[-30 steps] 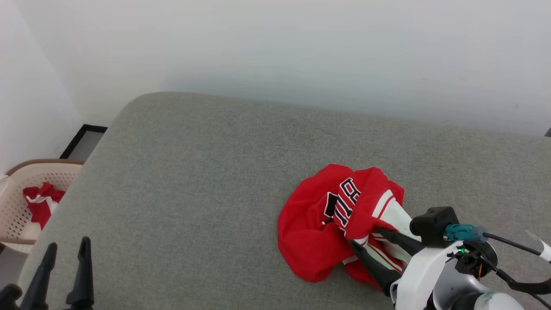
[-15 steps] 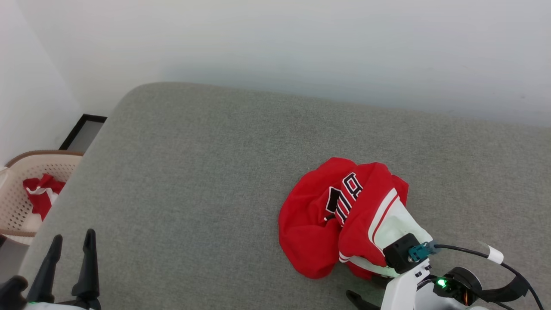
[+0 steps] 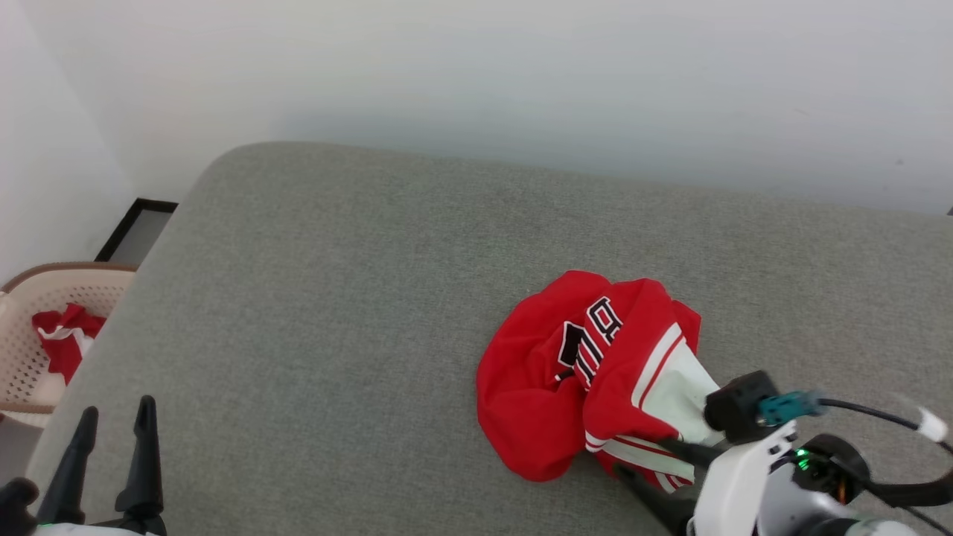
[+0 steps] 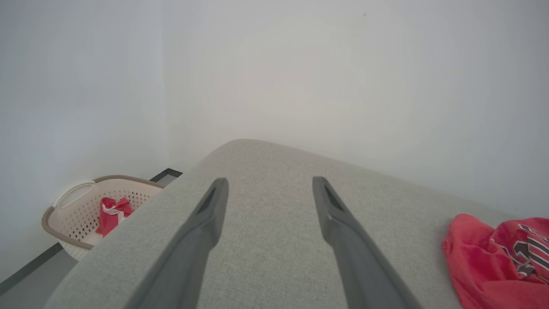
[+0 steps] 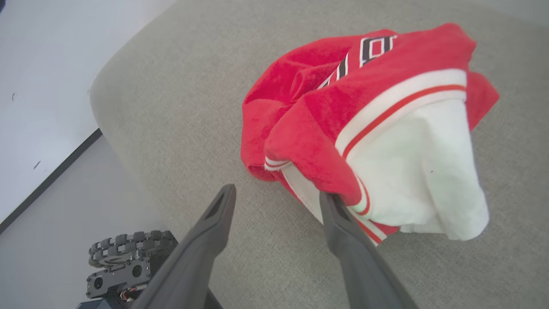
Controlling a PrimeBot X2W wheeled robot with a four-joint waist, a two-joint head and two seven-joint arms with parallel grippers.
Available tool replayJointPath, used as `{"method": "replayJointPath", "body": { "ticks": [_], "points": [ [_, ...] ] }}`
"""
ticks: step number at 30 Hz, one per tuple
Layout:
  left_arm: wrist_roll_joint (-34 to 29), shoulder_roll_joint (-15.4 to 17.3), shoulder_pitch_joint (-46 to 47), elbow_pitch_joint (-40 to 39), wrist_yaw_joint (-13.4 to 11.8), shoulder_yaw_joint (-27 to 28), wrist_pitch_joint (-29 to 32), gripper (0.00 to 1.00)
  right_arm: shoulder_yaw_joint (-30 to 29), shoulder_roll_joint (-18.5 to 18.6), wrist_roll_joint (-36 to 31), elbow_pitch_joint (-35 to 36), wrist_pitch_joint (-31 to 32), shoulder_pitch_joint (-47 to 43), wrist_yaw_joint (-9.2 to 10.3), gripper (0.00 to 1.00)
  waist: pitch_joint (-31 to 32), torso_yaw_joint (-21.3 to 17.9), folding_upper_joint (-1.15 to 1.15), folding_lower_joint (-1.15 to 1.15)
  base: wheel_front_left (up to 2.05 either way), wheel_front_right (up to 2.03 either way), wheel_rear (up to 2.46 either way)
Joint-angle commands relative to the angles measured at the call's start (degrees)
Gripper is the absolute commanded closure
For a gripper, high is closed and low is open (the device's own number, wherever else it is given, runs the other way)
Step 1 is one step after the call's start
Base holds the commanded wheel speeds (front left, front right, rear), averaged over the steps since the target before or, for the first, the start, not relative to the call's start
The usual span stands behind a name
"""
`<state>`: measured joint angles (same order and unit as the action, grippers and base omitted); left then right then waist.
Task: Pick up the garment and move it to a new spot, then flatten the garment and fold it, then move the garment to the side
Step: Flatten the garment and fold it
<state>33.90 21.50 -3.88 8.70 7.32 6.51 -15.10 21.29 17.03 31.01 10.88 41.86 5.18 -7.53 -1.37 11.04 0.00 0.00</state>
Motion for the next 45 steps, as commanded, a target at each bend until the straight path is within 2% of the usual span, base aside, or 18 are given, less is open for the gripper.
{"method": "replayJointPath", "body": {
  "ticks": [1, 10, 19, 24, 31, 32, 33, 34, 38, 45],
  "points": [
    [-0.47, 0.13, -0.40, -0.06, 0.18, 0.32, -0.01, 0.00, -0.73, -0.05, -0.53, 1.06, -0.44, -0.64, 0.08, 0.00, 0.03, -0.30, 0.00, 0.00, 0.00, 0.00, 0.00],
    [-0.87, 0.31, -0.07, -0.95, 0.21, 0.70, 0.00, 0.00, -6.95, -0.55, -2.95, 5.44, -6.46, -2.14, 0.08, 0.00, -0.65, -1.56, 0.00, 0.00, 0.00, 0.00, 0.00],
    [-0.15, 0.86, 1.23, -1.10, 0.22, -0.29, 0.00, 0.00, -10.29, 0.94, -5.25, -1.87, -11.95, -0.10, 0.08, 0.00, -2.34, -2.34, 0.00, 0.00, 0.00, 0.00, 0.00],
    [0.35, 1.35, 2.20, -0.82, 0.23, -1.48, 0.00, 0.00, -7.94, 2.28, -4.41, -7.45, -12.90, 3.03, 0.08, 0.00, -3.44, -1.90, 0.00, 0.00, 0.00, 0.00, 0.00],
    [0.80, 1.67, 3.83, -0.37, 0.22, -2.60, -0.01, 0.00, -1.60, 4.62, -3.21, -15.95, -12.99, 9.41, 0.08, 0.00, -4.90, -0.93, 0.00, 0.00, 0.00, 0.00, 0.00],
    [0.85, 1.68, 4.05, -0.31, 0.22, -2.68, -0.01, 0.00, -0.27, 5.04, -3.07, -17.06, -12.69, 10.30, 0.08, 0.41, -5.08, -0.80, 0.00, 0.00, 0.00, 0.00, 0.00],
    [0.82, 1.70, 4.14, -0.19, 0.20, -2.73, -0.01, 0.00, -0.08, 4.61, -2.02, -18.18, -13.04, 11.27, 0.09, 0.73, -5.20, -0.74, 0.00, 0.00, 0.00, 0.00, 0.00],
    [0.83, 1.69, 4.31, -0.05, 0.19, -2.82, 0.00, 0.00, 0.30, 4.73, -1.84, -19.48, -13.15, 12.35, 0.08, 1.00, -5.30, -0.66, 0.00, 0.00, 0.00, 0.00, 0.00],
    [0.91, 1.68, 4.91, 0.29, 0.19, -3.01, -0.01, 0.00, 2.19, 5.07, -1.12, -23.09, -13.49, 15.02, 0.08, 1.00, -5.54, -0.29, 0.00, 0.00, 0.00, 0.00, 0.00],
    [0.71, 1.53, 4.50, 0.28, 0.19, -2.32, -0.01, 0.00, 0.08, 6.89, 0.94, -23.92, -14.15, 17.84, 0.09, 1.00, -5.48, -0.67, 0.00, 0.00, 0.00, 0.00, 0.00]
  ]
}}
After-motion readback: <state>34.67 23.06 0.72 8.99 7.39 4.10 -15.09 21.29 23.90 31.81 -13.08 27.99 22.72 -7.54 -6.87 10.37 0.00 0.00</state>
